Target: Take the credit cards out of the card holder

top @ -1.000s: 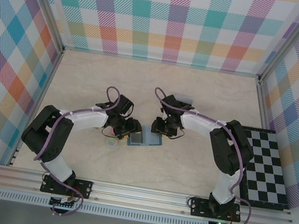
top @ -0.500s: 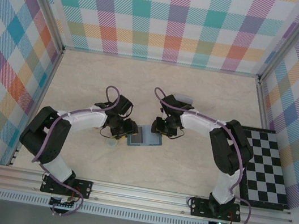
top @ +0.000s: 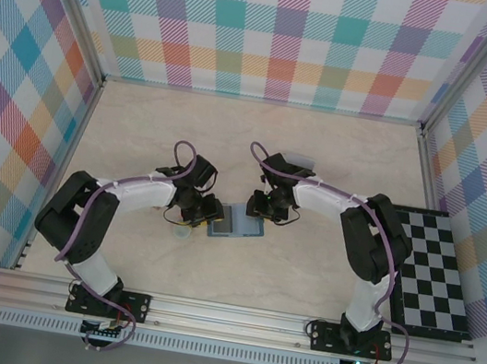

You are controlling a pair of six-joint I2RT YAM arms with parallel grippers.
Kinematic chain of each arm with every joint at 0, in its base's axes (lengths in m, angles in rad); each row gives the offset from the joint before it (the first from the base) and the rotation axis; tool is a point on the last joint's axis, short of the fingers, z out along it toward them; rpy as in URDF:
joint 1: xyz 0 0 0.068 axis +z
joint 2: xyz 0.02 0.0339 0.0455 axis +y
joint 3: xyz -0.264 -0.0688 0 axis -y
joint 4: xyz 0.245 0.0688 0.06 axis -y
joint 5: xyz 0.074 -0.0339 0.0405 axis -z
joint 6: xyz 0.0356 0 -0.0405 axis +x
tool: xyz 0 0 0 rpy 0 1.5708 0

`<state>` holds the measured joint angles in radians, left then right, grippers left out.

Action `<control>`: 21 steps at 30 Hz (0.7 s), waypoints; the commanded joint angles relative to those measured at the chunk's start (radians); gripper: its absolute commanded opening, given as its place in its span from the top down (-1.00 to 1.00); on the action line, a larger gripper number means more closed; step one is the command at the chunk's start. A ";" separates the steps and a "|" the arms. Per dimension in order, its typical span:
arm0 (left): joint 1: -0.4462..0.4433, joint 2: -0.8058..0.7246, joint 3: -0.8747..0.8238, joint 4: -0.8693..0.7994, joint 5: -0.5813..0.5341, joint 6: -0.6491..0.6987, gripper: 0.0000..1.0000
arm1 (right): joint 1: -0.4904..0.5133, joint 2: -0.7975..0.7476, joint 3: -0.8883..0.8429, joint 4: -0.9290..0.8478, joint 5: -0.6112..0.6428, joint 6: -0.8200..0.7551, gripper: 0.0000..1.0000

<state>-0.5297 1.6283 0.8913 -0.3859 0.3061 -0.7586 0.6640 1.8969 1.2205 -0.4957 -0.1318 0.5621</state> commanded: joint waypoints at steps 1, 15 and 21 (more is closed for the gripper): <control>-0.004 0.019 0.022 0.001 0.017 0.017 0.24 | 0.009 0.038 0.017 -0.030 0.019 -0.016 0.19; -0.005 -0.013 0.055 -0.083 -0.047 0.066 0.40 | 0.009 0.041 0.017 -0.035 0.021 -0.021 0.19; -0.006 -0.023 0.050 -0.059 -0.012 0.071 0.63 | 0.009 0.042 0.019 -0.036 0.020 -0.022 0.19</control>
<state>-0.5297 1.6341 0.9218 -0.4278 0.2802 -0.7048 0.6678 1.9022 1.2304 -0.5095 -0.1242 0.5606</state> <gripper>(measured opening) 0.198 0.406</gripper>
